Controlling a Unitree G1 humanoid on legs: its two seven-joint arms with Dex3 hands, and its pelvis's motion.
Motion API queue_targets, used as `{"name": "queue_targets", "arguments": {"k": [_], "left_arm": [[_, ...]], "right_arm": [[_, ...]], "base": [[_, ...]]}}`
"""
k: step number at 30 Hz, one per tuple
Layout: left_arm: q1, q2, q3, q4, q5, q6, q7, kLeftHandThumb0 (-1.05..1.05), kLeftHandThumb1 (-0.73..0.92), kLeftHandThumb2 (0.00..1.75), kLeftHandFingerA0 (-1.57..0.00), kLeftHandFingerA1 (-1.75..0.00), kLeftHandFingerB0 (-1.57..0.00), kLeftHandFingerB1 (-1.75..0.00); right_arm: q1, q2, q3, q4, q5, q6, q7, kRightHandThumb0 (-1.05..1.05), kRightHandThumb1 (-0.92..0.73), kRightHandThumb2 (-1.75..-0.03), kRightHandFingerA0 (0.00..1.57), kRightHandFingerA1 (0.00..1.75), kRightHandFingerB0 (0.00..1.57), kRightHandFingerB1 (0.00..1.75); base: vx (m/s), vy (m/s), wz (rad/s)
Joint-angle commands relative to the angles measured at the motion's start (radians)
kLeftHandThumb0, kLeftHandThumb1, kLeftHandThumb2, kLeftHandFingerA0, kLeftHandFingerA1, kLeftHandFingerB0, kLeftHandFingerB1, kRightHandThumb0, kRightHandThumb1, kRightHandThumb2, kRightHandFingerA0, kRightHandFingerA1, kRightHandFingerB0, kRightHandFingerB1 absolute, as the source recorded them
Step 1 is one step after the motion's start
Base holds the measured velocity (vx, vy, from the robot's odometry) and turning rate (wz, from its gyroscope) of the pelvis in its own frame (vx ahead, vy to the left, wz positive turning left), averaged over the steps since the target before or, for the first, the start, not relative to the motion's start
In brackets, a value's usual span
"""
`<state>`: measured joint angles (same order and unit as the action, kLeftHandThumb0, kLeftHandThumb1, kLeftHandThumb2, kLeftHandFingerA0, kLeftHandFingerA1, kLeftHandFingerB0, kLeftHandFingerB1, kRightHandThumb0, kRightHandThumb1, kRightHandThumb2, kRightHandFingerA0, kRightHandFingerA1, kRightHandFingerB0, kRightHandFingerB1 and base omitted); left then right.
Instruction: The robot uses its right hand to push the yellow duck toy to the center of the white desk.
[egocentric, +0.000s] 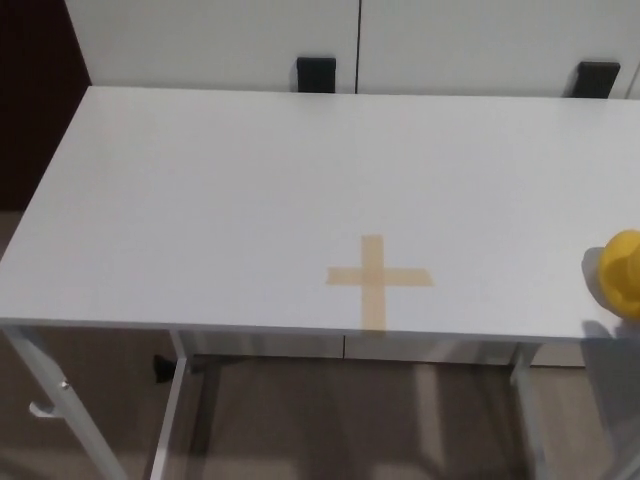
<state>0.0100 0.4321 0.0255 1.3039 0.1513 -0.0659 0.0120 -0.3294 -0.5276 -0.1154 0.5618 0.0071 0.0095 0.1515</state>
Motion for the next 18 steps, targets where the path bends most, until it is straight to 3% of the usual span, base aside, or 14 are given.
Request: {"name": "queue_targets", "arguments": {"k": [1,17,18], "left_arm": [[0.007,0.006,0.000,0.001,0.004,-0.016,0.005,-0.14,0.66,0.73,-0.87,-0.68,-0.84,-0.59],[0.006,0.002,-0.012,0.002,0.012,-0.017,0.005,-0.15,0.65,0.69,-0.89,-0.72,-0.86,-0.59],[0.007,0.001,-0.014,0.002,0.013,-0.021,0.004,-0.14,0.64,0.71,-0.88,-0.73,-0.85,-0.60]], "right_arm": [[-0.008,0.026,0.023,0.043,-0.040,-0.012,-0.020,-0.66,-0.79,-0.63,0.21,0.40,0.18,0.32],[-0.055,0.055,0.080,0.093,-0.109,-0.029,-0.053,-0.63,-0.77,-0.63,0.34,0.50,0.29,0.40],[-0.070,0.052,0.086,0.110,-0.118,-0.025,-0.054,-0.67,-0.72,-0.66,0.33,0.48,0.28,0.40]], "base": [[0.00,0.000,0.00],[0.00,0.000,0.00],[0.00,0.000,0.00]]}}
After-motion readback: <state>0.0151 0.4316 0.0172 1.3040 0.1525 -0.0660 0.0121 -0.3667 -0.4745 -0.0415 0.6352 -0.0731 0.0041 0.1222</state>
